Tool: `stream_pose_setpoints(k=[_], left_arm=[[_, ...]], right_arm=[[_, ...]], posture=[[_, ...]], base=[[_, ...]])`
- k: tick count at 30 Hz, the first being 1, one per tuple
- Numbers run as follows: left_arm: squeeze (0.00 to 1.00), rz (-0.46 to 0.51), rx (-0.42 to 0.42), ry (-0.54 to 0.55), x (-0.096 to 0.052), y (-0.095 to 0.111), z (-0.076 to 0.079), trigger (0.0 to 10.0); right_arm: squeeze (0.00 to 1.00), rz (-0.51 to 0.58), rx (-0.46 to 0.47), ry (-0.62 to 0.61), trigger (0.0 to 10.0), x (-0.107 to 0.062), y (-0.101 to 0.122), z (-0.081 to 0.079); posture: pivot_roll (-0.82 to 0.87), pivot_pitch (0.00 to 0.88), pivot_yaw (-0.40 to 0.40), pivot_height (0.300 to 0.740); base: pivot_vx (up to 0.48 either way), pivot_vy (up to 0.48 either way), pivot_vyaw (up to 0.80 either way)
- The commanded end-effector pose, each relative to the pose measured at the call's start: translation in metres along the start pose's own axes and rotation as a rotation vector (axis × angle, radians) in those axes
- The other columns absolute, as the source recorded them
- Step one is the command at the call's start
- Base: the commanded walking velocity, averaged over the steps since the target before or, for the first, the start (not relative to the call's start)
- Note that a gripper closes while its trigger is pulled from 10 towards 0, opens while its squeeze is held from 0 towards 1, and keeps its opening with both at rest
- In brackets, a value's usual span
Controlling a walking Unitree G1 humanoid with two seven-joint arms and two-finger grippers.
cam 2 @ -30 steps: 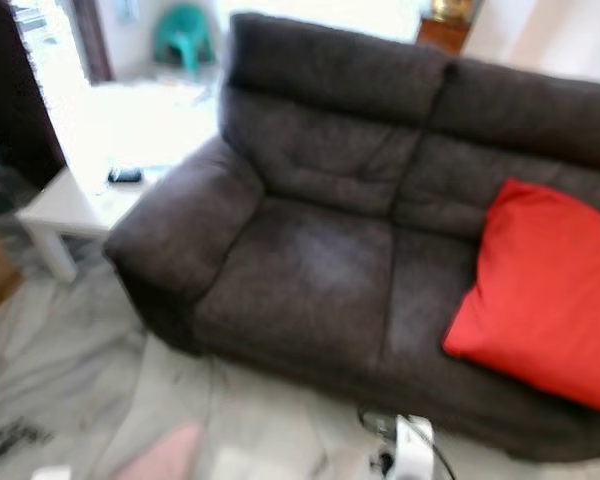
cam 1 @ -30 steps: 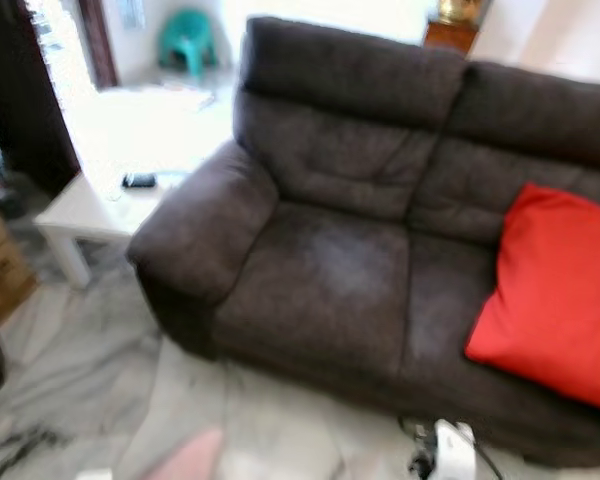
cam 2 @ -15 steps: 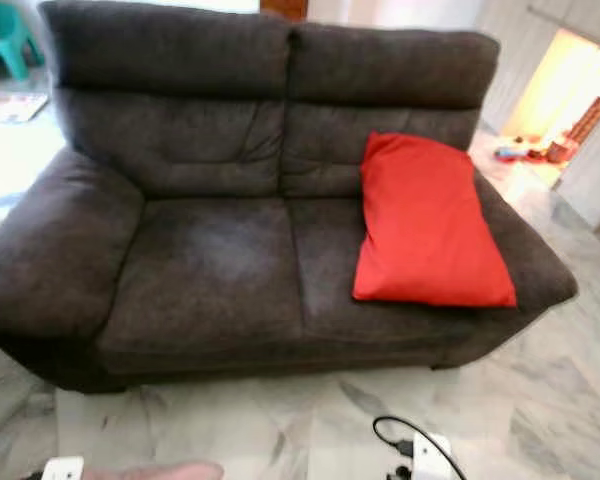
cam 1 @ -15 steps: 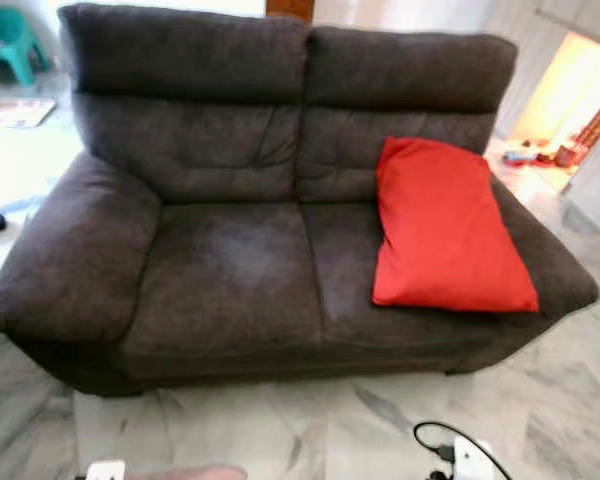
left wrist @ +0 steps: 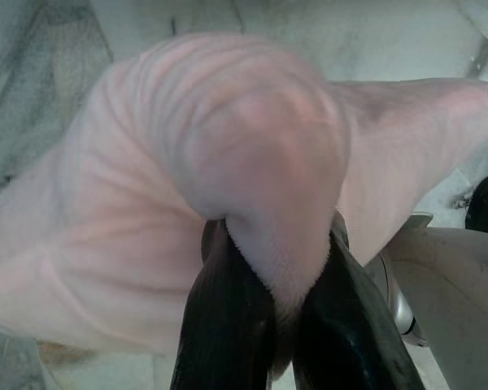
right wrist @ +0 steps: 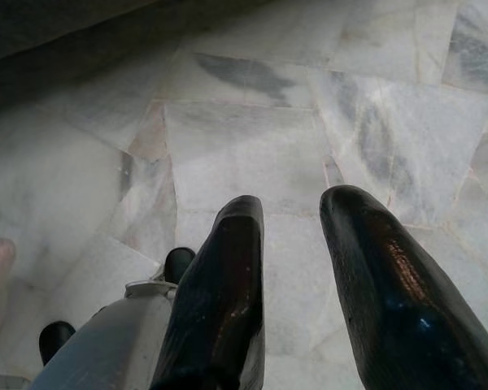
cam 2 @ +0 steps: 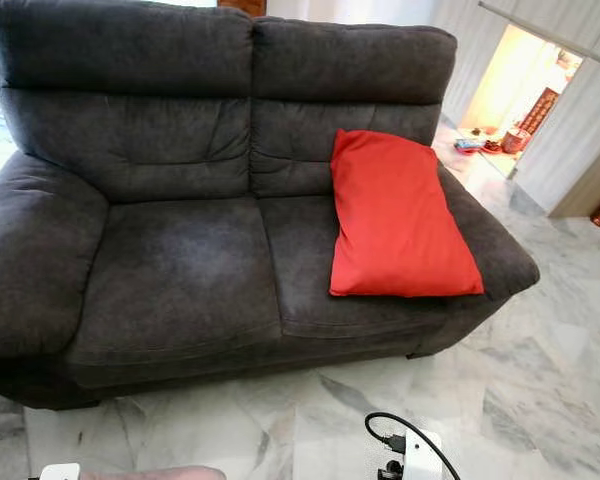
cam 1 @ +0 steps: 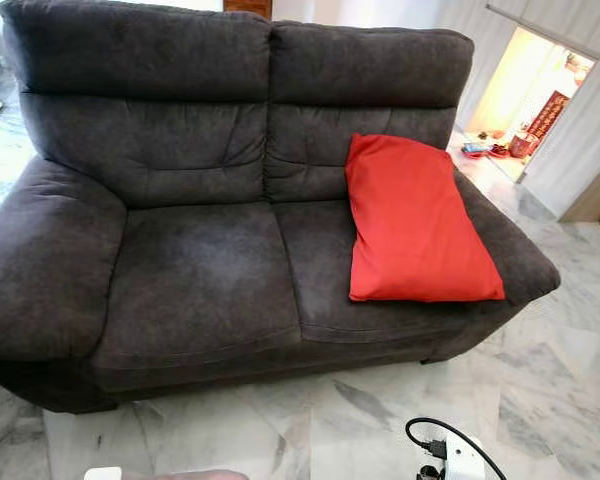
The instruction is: Move the pillow to the sofa from floor
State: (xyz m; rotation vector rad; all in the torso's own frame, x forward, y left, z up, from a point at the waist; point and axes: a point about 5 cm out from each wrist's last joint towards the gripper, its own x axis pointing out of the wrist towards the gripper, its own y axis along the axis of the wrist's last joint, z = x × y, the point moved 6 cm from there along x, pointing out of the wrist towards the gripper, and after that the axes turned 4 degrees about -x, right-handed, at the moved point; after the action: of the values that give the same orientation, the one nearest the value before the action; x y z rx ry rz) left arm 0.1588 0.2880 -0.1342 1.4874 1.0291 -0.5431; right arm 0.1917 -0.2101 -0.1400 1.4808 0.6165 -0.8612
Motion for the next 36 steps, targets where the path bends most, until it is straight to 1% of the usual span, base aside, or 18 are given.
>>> stream_pose_setpoints(k=[1, 6, 9, 30, 33, 36], left_arm=[[0.0, 0.035, 0.067, 0.04, -0.0001, 0.0182, -0.0352, 10.0], [0.0, 0.06, 0.04, 0.081, -0.0009, 0.0205, -0.0395, 10.0], [0.0, 0.06, 0.041, 0.082, -0.001, 0.0201, -0.0396, 10.0], [0.0, 0.04, 0.034, 0.049, -0.0007, 0.0167, -0.0363, 10.0], [0.0, 0.026, 0.033, 0.021, -0.0004, 0.0149, -0.0333, 10.0], [0.0, 0.024, 0.039, 0.016, -0.0004, 0.0148, -0.0328, 10.0]], right_arm=[[0.0, -0.006, 0.253, 0.004, 10.0, -0.0055, -0.0083, 0.0324], [0.0, -0.013, 0.23, 0.022, 10.0, -0.0055, -0.0087, 0.0308], [0.0, -0.014, 0.231, 0.023, 10.0, -0.0056, -0.0089, 0.0308], [0.0, -0.018, 0.228, 0.024, 10.0, -0.0059, -0.0103, 0.0307], [0.0, -0.019, 0.229, 0.023, 10.0, -0.0059, -0.0107, 0.0307], [0.0, -0.019, 0.229, 0.022, 10.0, -0.0059, -0.0107, 0.0307]], posture=[[0.0, 0.0, -0.042, 0.74], [0.0, 0.0, -0.044, 0.74], [0.0, 0.0, -0.044, 0.74], [0.01, 0.0, -0.042, 0.74], [0.0, 0.0, -0.04, 0.74], [0.0, 0.0, -0.04, 0.74]], base=[[0.0, 0.0, 0.0], [0.0, 0.0, 0.0], [0.0, 0.0, 0.0], [0.0, 0.0, 0.0], [0.0, 0.0, 0.0], [0.0, 0.0, 0.0]])
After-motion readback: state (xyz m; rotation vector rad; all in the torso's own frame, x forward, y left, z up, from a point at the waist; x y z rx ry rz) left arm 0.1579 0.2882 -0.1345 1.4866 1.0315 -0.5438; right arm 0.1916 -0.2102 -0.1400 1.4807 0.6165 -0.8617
